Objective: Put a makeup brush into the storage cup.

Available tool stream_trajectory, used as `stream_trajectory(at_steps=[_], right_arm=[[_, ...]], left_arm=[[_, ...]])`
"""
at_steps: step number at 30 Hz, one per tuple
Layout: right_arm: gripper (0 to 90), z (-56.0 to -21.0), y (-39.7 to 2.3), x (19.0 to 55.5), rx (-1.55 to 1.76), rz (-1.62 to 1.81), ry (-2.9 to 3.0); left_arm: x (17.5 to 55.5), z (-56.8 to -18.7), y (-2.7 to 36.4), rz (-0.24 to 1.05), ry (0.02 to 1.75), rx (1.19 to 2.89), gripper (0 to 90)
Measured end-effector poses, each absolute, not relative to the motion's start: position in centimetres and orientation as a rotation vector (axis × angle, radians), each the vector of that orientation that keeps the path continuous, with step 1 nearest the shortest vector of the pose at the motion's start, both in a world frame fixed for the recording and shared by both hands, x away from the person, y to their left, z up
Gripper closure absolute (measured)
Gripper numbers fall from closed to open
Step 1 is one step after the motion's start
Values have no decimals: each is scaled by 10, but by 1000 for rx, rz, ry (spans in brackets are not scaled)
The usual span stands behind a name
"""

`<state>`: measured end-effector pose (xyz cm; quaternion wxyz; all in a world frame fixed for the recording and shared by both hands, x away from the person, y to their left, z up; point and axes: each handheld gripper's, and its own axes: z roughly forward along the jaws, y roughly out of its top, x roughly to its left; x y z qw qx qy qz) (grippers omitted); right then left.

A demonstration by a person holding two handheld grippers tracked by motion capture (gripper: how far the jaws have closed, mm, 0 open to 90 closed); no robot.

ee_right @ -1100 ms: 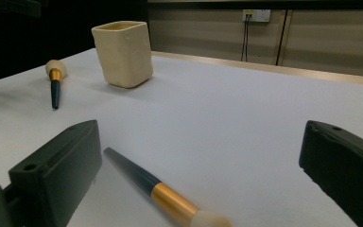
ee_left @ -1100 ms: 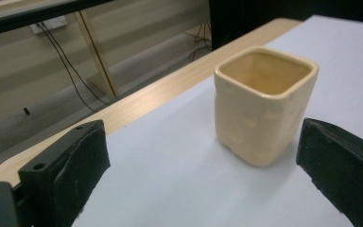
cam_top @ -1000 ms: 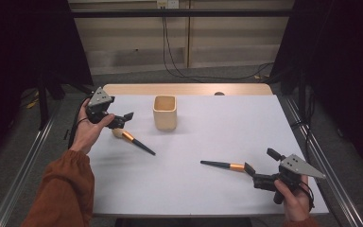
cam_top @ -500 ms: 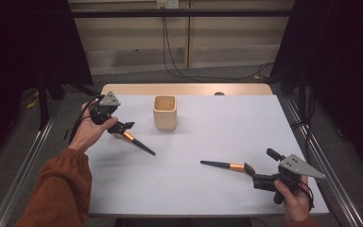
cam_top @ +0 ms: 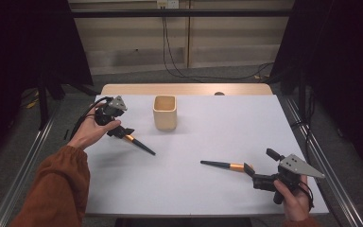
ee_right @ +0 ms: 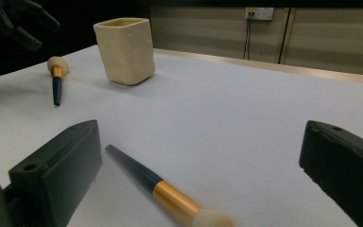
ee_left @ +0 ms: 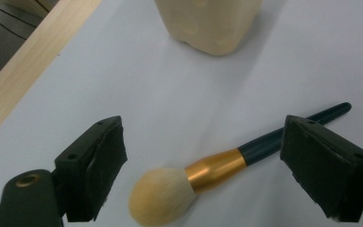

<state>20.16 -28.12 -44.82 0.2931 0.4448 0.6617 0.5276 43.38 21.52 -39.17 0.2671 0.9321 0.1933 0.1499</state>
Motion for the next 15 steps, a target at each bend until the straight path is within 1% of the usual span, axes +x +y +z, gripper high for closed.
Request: stream_trajectory(at_steps=[2, 4, 6, 7, 8, 15], right_arm=[[0, -448, -281, 202, 1184, 1406, 1764], [0, -448, -281, 202, 1186, 1404, 1764], [0, -448, -281, 202, 1182, 1403, 1766], [0, -448, -281, 202, 1182, 1403, 1766], [0, -448, -281, 202, 1178, 1407, 1769], [0, -448, -281, 201, 1177, 1404, 1772]], left_arm=[[435, -390, 215, 389, 500, 2537, 94], [435, -390, 214, 374, 472, 2544, 93], [435, -391, 211, 344, 411, 2601, 75], [435, -392, 210, 342, 399, 2618, 75], [438, -394, 209, 305, 380, 2646, 74], [443, -403, 208, 258, 321, 2709, 89]])
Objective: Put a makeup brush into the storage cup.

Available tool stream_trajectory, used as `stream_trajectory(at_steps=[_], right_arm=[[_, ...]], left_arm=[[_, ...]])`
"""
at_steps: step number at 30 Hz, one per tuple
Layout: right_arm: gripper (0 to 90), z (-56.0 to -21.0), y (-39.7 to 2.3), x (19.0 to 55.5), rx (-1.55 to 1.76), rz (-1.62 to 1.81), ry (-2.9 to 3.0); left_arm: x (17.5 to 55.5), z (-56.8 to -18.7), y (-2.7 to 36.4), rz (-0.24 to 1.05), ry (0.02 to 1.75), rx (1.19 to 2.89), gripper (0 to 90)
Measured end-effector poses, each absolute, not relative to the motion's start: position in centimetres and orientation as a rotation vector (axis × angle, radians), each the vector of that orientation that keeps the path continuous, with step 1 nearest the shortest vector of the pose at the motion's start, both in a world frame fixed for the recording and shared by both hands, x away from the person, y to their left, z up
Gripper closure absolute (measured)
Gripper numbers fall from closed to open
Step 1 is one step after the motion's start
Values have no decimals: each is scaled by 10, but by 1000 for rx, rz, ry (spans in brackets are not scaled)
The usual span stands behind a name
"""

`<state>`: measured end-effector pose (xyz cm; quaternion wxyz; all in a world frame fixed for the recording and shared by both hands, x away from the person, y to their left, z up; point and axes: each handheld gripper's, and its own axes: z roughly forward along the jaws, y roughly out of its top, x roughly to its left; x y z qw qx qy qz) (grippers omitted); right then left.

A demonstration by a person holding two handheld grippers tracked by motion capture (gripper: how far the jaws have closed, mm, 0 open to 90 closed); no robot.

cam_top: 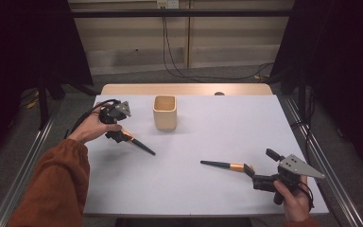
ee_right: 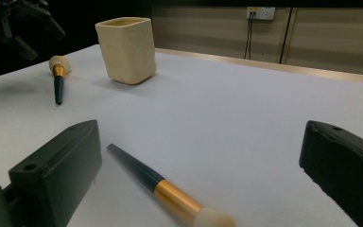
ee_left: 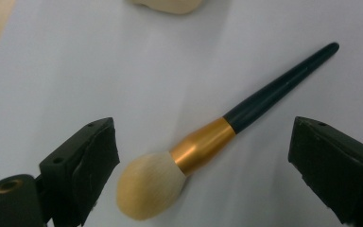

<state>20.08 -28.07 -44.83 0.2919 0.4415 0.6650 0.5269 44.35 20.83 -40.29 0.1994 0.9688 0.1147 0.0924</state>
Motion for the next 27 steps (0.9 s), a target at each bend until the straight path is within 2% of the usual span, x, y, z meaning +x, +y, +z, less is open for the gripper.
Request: stream_trajectory(at_steps=[19, 21, 27], right_arm=[[0, -449, -282, 201, 1179, 1403, 1777], [0, -449, -282, 201, 1183, 1403, 1777], [0, -449, -282, 201, 1174, 1400, 1783]], left_arm=[[453, -418, 200, 169, 207, 2843, 84], [453, -420, 198, 193, 180, 2854, 129], [456, -426, 194, 194, 162, 2870, 148]])
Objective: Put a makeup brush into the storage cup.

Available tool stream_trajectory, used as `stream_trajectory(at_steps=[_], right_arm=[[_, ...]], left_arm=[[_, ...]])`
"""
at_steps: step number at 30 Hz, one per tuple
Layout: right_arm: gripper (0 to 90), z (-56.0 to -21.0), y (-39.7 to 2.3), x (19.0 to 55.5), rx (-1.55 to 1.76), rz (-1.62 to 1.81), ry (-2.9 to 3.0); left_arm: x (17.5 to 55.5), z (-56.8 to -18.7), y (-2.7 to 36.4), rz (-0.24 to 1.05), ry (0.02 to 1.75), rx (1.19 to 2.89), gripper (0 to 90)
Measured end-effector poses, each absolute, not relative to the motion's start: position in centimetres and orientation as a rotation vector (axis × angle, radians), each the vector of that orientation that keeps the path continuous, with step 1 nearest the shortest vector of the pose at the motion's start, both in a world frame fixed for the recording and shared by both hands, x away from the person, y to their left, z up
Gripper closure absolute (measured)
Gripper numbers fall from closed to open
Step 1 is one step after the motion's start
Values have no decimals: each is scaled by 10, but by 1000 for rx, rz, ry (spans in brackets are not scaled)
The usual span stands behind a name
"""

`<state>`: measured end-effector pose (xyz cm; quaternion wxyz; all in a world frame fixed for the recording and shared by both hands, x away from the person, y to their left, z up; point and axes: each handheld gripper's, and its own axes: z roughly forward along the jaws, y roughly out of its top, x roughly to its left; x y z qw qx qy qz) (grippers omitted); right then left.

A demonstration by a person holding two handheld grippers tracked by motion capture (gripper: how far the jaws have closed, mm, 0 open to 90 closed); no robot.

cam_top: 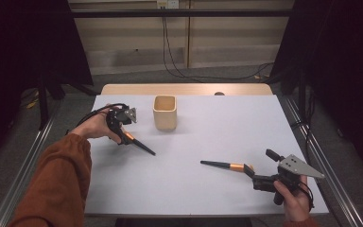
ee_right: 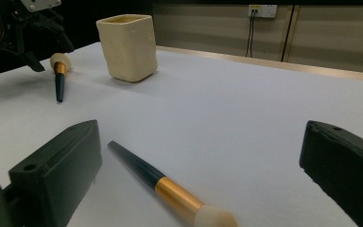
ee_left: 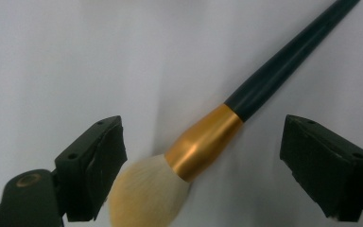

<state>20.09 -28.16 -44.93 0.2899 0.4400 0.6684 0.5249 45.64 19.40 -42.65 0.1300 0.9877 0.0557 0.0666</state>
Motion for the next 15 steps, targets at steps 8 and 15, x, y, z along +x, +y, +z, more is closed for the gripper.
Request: stream_trajectory(at_steps=[8, 15], right_arm=[[0, -450, -281, 201, 1181, 1408, 1785], [0, -450, -281, 201, 1178, 1407, 1789]], left_arm=[[464, -438, 194, 152, 131, 2921, 194], [466, -443, 193, 151, 114, 2929, 224]])
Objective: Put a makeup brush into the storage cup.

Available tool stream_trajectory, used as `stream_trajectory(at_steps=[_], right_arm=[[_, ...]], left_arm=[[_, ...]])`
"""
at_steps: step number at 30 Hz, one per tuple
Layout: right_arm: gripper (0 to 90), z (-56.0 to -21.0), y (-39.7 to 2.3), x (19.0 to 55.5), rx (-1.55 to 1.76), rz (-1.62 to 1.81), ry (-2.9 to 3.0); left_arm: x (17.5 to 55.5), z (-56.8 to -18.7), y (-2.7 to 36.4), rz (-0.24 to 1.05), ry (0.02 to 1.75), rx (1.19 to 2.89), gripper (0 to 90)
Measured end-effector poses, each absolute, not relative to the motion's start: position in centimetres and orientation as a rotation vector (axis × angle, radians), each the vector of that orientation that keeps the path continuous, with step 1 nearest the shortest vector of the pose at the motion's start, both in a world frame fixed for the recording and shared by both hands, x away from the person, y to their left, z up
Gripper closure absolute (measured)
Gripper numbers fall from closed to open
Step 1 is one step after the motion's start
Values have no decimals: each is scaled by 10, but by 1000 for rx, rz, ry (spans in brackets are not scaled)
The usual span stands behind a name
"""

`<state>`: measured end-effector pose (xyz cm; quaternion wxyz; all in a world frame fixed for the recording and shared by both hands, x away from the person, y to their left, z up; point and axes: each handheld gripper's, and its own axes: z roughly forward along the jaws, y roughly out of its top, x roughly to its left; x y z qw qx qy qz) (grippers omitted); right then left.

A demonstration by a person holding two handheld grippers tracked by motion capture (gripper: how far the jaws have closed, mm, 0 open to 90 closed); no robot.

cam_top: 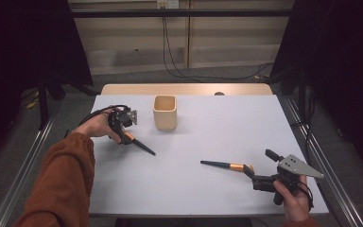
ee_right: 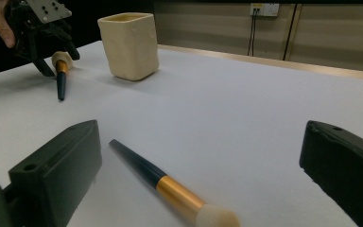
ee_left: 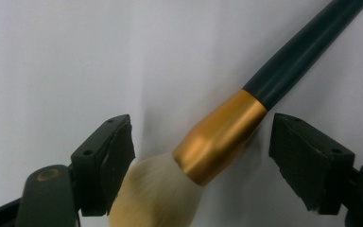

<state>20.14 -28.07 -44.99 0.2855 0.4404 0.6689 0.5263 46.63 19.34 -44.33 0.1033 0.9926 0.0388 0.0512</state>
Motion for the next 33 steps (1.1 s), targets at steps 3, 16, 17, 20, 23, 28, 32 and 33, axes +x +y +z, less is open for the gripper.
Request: stream_trajectory(at_steps=[3, 16, 17, 20, 23, 28, 32, 33], right_arm=[[0, -450, -280, 202, 1174, 1405, 1793], [0, -451, -279, 201, 1169, 1406, 1811], [0, -451, -279, 201, 1166, 1405, 1812], [0, -451, -280, 201, 1171, 1405, 1812], [0, -451, -280, 201, 1176, 1408, 1814], [0, -451, -279, 200, 1175, 1401, 1824], [0, -451, -280, 200, 1178, 1403, 1820], [0, -451, -280, 199, 1177, 1403, 1821]], left_arm=[[466, -446, 192, 142, 92, 2948, 225], [473, -449, 190, 57, 69, 3008, 325], [472, -449, 190, 34, 102, 2998, 335], [474, -448, 191, -27, 96, 3009, 421], [475, -448, 192, -56, 114, 3003, 505], [476, -448, 192, -73, 172, 3002, 519], [476, -447, 194, -89, 218, 2999, 553], [476, -447, 194, -92, 227, 2998, 574]])
